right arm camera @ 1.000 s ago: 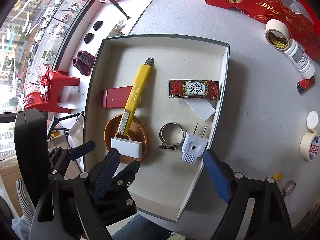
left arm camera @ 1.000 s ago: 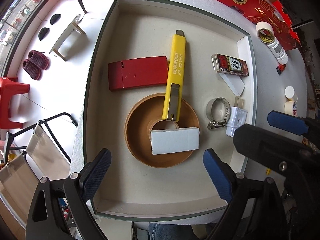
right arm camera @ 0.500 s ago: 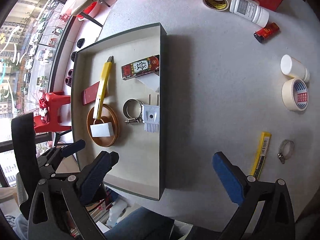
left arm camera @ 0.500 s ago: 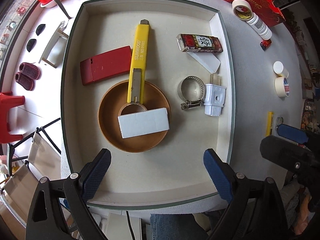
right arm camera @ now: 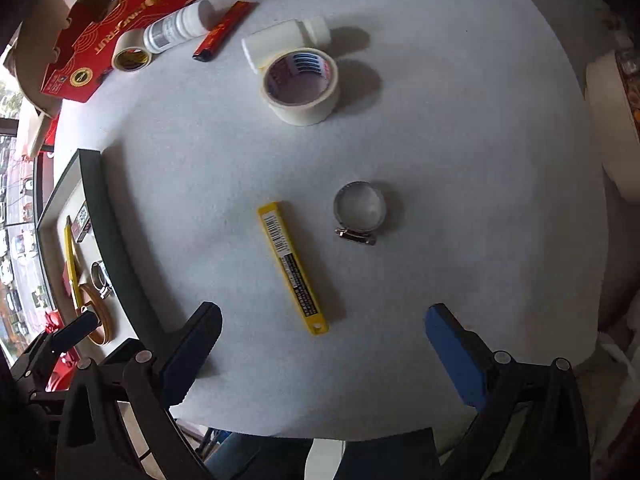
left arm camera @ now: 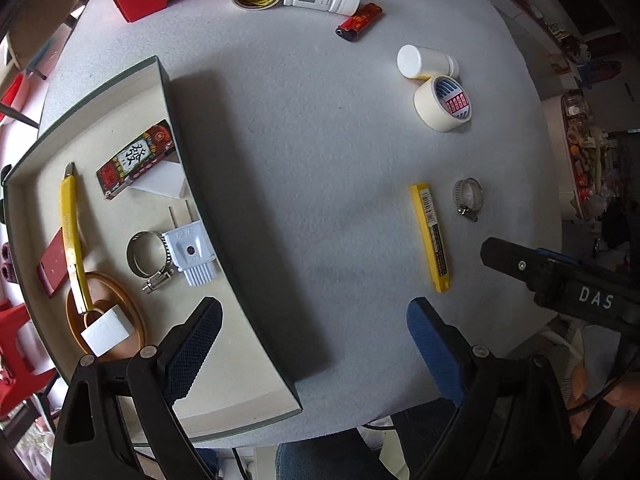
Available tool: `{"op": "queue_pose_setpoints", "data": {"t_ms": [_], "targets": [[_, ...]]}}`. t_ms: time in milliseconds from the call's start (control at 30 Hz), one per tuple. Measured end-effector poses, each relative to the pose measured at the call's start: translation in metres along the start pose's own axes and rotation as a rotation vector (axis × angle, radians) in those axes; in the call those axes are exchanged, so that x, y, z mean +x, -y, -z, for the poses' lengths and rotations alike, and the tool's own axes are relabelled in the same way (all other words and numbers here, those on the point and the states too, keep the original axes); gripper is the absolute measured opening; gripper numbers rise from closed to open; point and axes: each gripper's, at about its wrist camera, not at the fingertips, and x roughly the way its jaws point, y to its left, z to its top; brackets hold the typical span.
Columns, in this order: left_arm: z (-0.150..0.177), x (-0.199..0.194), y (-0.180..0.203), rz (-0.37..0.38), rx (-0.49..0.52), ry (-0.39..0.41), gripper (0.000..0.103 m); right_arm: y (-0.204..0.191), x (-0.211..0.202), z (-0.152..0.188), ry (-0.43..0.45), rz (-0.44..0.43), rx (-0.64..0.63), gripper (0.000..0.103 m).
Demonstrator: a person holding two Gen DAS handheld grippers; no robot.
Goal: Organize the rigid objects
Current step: 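Move left tool toward yellow blade pack while right tool moves toward masking tape roll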
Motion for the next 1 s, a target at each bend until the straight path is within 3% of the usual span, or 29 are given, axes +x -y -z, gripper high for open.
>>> {"op": "queue_pose_setpoints", "data": {"t_ms": [200, 433, 567, 833, 1000], "targets": [[-0.013, 0.046, 0.062, -0.053, 0.101, -0.064, 0.095, 0.068, 0.009, 0.006, -0.039, 0.036, 0.145, 0.103], [-0.029, 0.09, 0.096, -0.138, 0.114, -0.069, 0.095, 0.101, 0.013, 0.013, -0.066, 0.048, 0.129, 0.103], [-0.034, 0.097, 0.106, -0.195, 0.141, -0.032, 0.103, 0.102, 0.014, 0.012, -0.072, 0.048, 0.096, 0.103], [-0.047, 0.079, 0.059, -0.219, 0.053, 0.033, 0.103, 0.065, 0.013, -0.001, -0.033, 0.044, 0.008, 0.103], [-0.06, 0.07, 0.034, -0.212, -0.012, 0.05, 0.103, 0.041, 0.006, -0.031, -0.003, 0.039, -0.025, 0.103]]}}
